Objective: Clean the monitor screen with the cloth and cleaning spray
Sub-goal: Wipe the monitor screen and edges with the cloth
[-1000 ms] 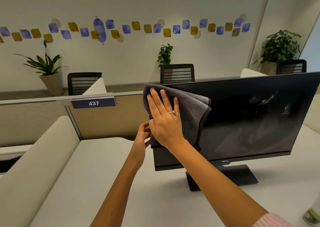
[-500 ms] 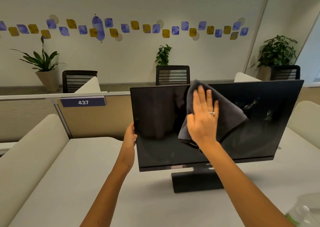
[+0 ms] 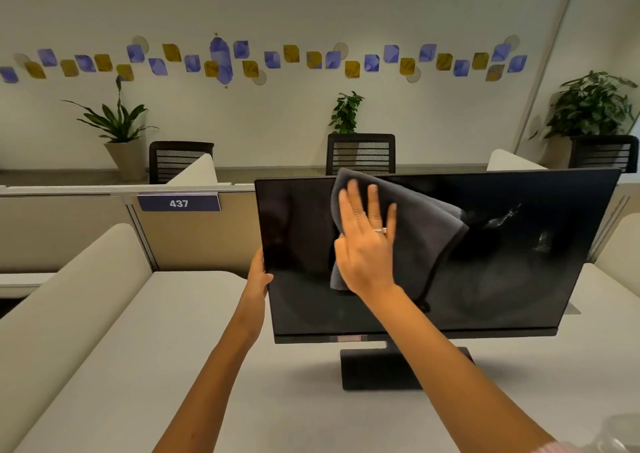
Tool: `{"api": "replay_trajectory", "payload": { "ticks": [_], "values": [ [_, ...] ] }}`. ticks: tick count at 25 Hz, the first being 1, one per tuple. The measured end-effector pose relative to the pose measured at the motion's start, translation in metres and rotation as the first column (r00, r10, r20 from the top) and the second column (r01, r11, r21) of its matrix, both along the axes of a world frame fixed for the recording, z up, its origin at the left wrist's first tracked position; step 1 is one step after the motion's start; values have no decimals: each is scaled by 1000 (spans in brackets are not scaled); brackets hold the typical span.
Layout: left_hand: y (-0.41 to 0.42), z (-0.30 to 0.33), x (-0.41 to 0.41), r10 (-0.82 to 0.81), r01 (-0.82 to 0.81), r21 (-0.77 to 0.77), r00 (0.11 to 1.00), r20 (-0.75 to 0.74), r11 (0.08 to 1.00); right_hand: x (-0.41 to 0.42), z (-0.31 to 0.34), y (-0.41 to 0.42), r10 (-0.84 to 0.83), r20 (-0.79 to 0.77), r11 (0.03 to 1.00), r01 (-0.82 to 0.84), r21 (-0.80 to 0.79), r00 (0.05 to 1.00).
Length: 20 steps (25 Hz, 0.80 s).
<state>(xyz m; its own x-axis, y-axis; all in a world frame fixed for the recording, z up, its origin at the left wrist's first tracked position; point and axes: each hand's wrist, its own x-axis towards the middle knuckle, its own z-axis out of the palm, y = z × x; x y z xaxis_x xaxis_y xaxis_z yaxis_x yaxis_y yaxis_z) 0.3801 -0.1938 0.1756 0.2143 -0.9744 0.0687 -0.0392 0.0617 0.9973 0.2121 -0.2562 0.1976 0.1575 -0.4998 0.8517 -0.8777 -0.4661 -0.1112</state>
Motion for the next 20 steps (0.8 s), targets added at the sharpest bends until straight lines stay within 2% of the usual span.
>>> {"api": "replay_trajectory", "payload": {
  "ticks": [5,9,11,13,15,17,20],
  "values": [
    [4,-7,1,9,-6,-75,999,41,997,68,3,10,125,-175,992,-123,25,976],
    [-2,-8,-2,41,-34,-92,996,80,995,63,5,8,53,-240,998,-60,-21,969],
    [-5,-8,-7,149,-125,-139,972,180,982,48,5,6,-1,-214,1000,-4,-26,977],
    [-5,-3,-14,376,-281,-285,848,374,917,27,4,4,-51,-173,998,45,-40,984],
    [-8,11,-23,552,-307,-491,671,496,815,0,2,2,-95,-134,995,89,-54,986],
    [-15,31,-36,601,-227,-591,556,574,774,-30,0,-1,-138,-107,990,133,-56,985],
    [-30,59,-65,572,-60,-601,394,719,797,-76,-1,-5,-175,-71,984,173,-42,982]
  ]
}}
